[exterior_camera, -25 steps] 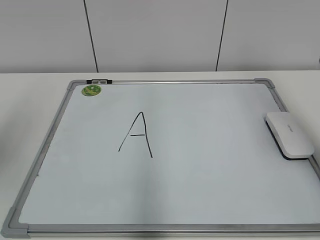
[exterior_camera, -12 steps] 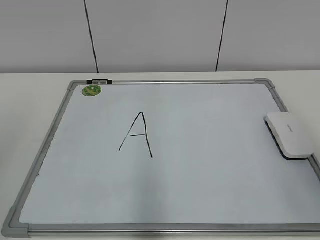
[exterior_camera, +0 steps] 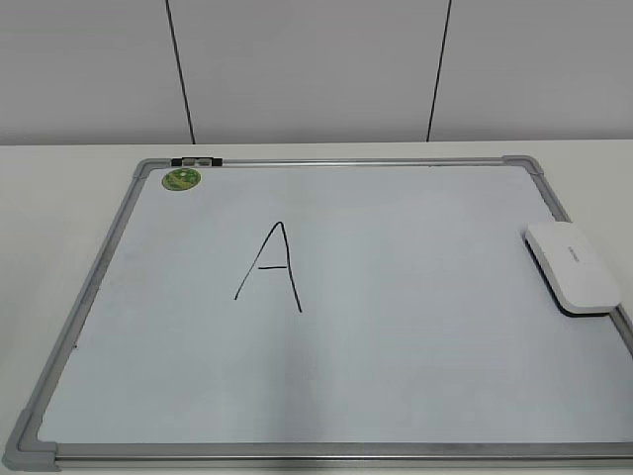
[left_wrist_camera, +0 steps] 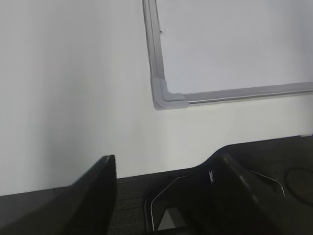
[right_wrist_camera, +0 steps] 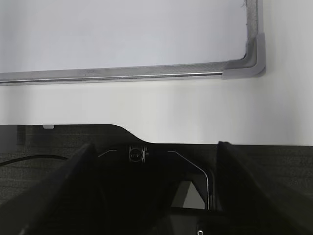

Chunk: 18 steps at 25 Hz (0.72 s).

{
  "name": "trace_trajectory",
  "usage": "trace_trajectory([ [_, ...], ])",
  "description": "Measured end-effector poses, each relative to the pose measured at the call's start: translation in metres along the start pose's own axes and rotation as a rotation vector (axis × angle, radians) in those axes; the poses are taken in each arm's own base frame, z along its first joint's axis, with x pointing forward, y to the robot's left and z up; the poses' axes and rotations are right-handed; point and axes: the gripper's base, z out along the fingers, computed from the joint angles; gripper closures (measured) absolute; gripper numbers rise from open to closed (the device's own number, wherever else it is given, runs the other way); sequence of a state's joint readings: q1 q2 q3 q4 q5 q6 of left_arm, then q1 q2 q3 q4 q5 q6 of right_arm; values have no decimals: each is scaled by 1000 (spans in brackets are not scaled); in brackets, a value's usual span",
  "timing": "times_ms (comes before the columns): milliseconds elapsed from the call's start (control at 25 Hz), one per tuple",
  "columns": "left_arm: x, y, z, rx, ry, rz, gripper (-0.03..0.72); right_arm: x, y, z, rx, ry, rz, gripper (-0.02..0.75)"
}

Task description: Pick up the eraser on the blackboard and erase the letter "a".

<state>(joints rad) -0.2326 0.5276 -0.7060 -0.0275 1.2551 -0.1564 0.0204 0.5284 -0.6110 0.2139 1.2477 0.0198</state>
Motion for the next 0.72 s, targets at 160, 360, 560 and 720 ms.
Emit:
trace_trajectory([
  [160, 8, 5, 2, -43, -22, 60, 229, 14, 1, -9, -6, -83, -62, 183],
  [360, 12, 14, -1, -108, -130, 130, 236, 23, 0, -14, -1, -147, -118, 183],
  [560, 24, 13, 15, -66, -170, 134, 246, 26, -5, -4, 32, -125, -127, 183],
  [720, 28, 14, 17, -56, -200, 132, 246, 27, -6, 3, 32, -125, -137, 183],
])
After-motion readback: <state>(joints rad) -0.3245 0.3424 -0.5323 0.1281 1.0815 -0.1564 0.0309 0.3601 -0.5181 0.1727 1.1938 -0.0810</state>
